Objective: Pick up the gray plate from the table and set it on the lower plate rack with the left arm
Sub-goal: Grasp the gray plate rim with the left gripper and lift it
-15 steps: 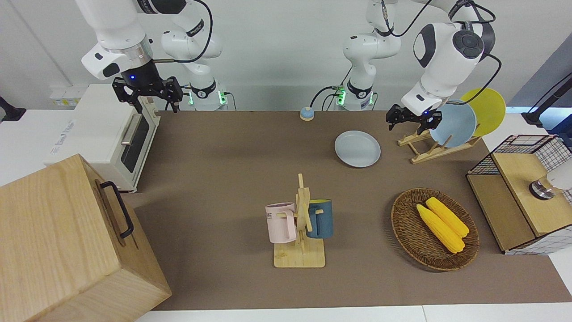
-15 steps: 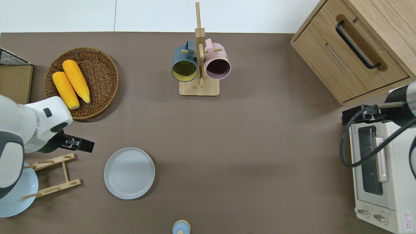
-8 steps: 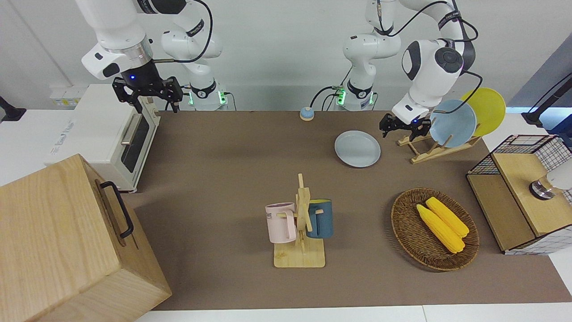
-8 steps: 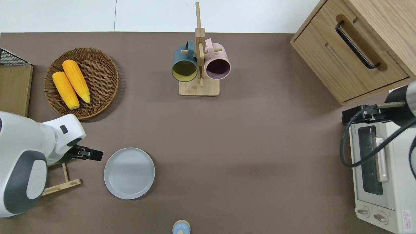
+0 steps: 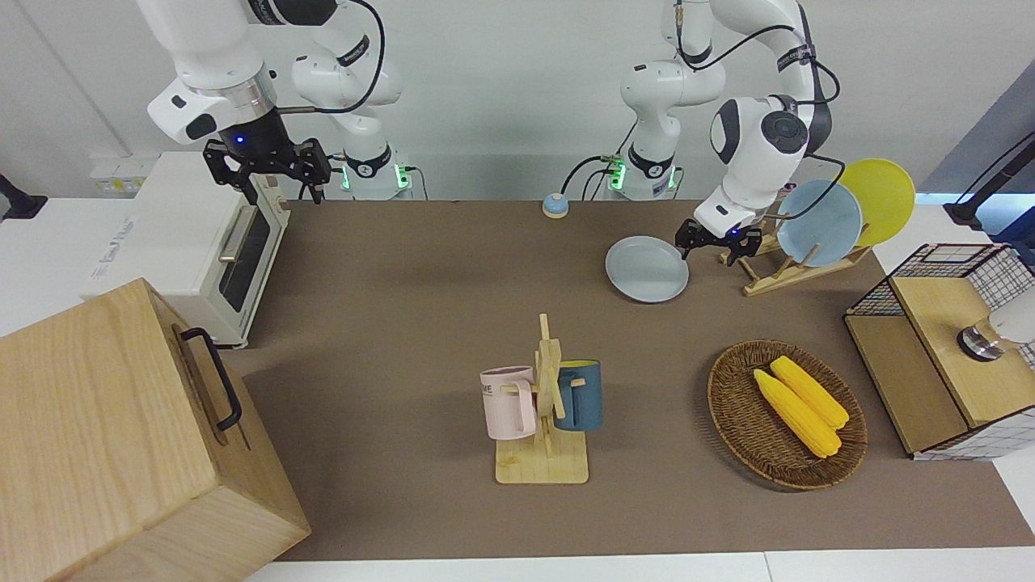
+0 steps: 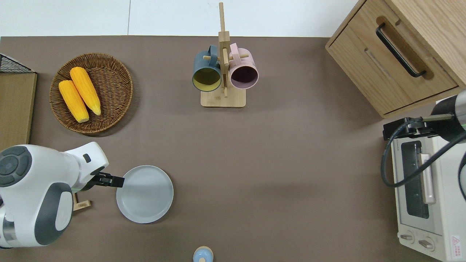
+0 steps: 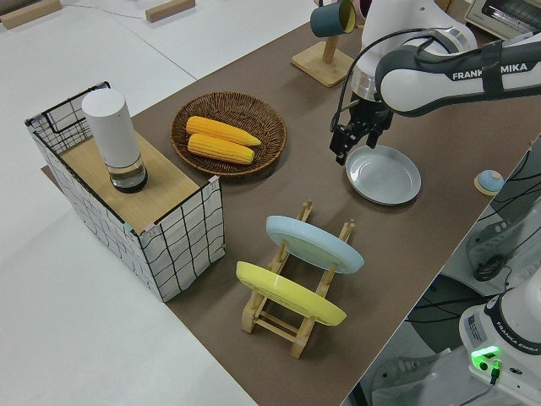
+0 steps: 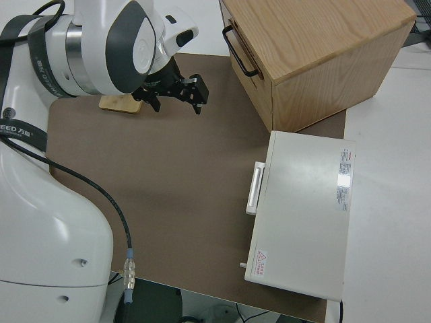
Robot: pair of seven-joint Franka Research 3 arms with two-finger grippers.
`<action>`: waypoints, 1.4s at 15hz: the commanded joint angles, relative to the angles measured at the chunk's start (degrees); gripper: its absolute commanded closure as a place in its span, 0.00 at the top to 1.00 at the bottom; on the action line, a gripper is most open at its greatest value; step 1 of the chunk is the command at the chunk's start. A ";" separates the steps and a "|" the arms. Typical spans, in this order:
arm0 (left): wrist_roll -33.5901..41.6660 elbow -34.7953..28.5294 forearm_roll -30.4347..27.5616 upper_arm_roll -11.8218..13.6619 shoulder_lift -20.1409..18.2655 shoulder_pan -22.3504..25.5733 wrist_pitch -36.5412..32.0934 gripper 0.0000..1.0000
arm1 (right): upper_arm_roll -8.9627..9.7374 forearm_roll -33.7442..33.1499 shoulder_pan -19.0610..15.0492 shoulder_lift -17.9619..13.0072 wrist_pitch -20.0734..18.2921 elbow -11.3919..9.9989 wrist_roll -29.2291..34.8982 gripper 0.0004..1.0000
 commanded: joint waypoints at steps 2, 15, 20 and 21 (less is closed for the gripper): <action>0.19 -6.09 1.04 0.19 -0.62 -0.47 7.35 1.00 | -0.34 0.15 0.43 0.02 -0.05 0.37 0.22 0.98; 0.55 -11.98 0.86 0.19 3.69 -0.64 18.70 1.00 | -0.34 0.15 0.43 0.02 -0.14 0.37 0.22 0.98; 0.55 -12.07 0.86 0.10 4.66 -0.64 19.15 1.00 | -0.34 0.15 0.43 0.02 -0.05 0.37 0.22 0.98; 0.55 -12.07 0.86 0.01 4.66 -0.64 19.15 0.99 | -0.34 0.15 0.43 0.02 -0.05 0.37 0.22 0.98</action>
